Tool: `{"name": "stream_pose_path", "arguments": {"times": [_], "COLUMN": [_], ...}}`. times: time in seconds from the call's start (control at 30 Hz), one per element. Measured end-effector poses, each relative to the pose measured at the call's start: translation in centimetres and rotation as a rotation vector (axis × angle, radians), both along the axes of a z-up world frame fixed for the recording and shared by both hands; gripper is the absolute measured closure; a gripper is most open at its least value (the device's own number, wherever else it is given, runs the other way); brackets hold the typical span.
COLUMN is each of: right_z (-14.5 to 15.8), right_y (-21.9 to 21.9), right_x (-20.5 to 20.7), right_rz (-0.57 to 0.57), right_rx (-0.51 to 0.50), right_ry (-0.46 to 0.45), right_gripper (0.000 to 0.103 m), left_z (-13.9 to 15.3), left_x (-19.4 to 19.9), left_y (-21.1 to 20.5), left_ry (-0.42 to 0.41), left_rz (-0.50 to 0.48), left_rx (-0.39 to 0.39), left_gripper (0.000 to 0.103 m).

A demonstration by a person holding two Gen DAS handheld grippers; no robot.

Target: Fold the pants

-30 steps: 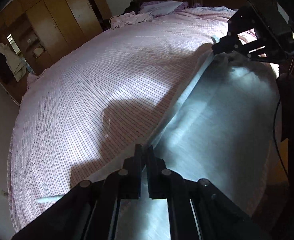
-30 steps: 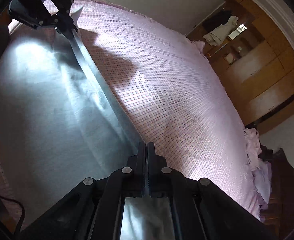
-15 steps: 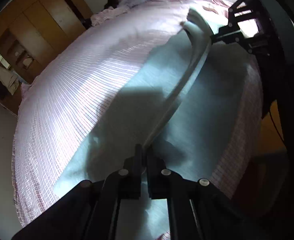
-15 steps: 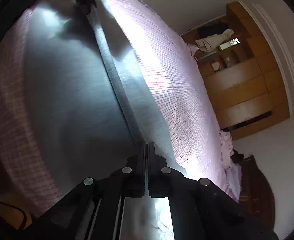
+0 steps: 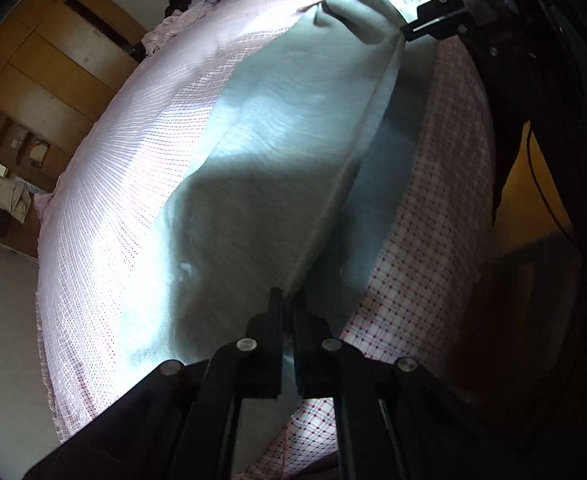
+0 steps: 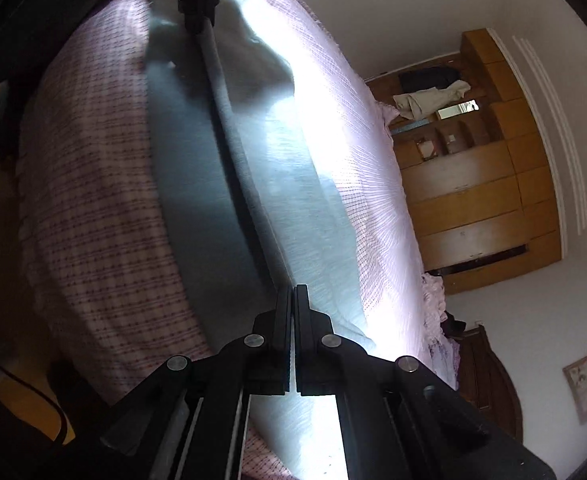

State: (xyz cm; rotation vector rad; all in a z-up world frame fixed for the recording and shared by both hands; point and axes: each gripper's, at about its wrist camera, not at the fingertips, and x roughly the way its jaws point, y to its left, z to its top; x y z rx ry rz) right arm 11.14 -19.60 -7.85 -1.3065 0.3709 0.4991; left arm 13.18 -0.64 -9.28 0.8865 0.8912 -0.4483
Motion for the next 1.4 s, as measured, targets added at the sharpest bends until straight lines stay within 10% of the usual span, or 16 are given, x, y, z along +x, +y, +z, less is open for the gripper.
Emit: {"name": "stream_pose_path", "arguments": {"times": [1.4], "right_z": [-4.0], "right_y": [-0.8], "right_x": [-4.4], "right_rz": [0.069], "right_rx": [-0.123], "right_ry": [0.047], "right_gripper": [0.103], "left_z": [-4.6], "left_x": [-3.7], "left_y": [-1.0], "left_ry": [0.044], "left_rz": [-0.065], "left_rx": [0.088], "left_gripper": [0.101]}}
